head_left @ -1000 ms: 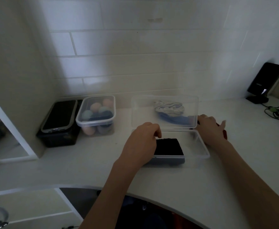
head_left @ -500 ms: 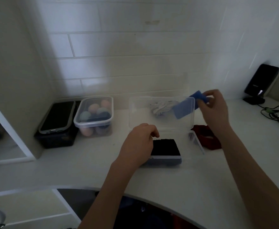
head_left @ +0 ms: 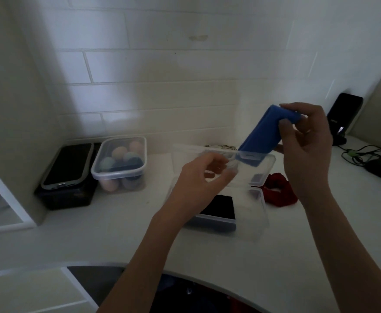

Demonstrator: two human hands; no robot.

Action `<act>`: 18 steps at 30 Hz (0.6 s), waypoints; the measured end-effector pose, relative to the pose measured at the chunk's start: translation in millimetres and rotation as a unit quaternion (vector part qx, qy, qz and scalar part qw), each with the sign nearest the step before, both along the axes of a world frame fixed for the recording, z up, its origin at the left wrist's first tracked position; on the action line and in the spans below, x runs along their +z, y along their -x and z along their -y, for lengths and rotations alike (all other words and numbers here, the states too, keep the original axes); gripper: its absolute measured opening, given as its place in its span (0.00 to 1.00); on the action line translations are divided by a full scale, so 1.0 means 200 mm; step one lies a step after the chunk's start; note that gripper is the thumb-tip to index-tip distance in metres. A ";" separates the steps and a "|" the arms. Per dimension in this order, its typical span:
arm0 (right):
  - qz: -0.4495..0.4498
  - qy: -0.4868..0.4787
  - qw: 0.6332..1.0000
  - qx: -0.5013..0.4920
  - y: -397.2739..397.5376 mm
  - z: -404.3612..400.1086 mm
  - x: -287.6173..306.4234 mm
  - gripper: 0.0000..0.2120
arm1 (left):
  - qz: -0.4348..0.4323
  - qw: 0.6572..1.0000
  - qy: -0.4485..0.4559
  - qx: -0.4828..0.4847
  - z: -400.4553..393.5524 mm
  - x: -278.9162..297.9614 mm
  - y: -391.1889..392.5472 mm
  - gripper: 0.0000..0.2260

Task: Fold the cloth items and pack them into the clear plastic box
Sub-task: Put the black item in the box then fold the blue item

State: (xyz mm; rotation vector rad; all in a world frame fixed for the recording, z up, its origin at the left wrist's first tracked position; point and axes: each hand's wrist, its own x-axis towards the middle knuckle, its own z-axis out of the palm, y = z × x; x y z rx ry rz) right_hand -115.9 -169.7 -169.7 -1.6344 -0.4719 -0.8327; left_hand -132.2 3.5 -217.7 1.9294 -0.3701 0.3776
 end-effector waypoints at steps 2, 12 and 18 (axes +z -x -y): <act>0.035 -0.021 0.999 -0.027 0.01 0.01 0.00 0.16 | -0.010 1.000 0.010 0.001 0.03 -0.01 -0.02 0.06; 0.132 -0.047 0.981 -0.136 0.02 -0.09 -0.10 0.11 | -0.074 0.997 -0.014 -0.033 0.02 -0.09 -0.06 0.21; -0.008 -0.014 0.998 -0.056 -0.06 -0.16 -0.22 0.09 | -0.202 0.953 0.191 -0.124 -0.01 -0.02 -0.07 0.11</act>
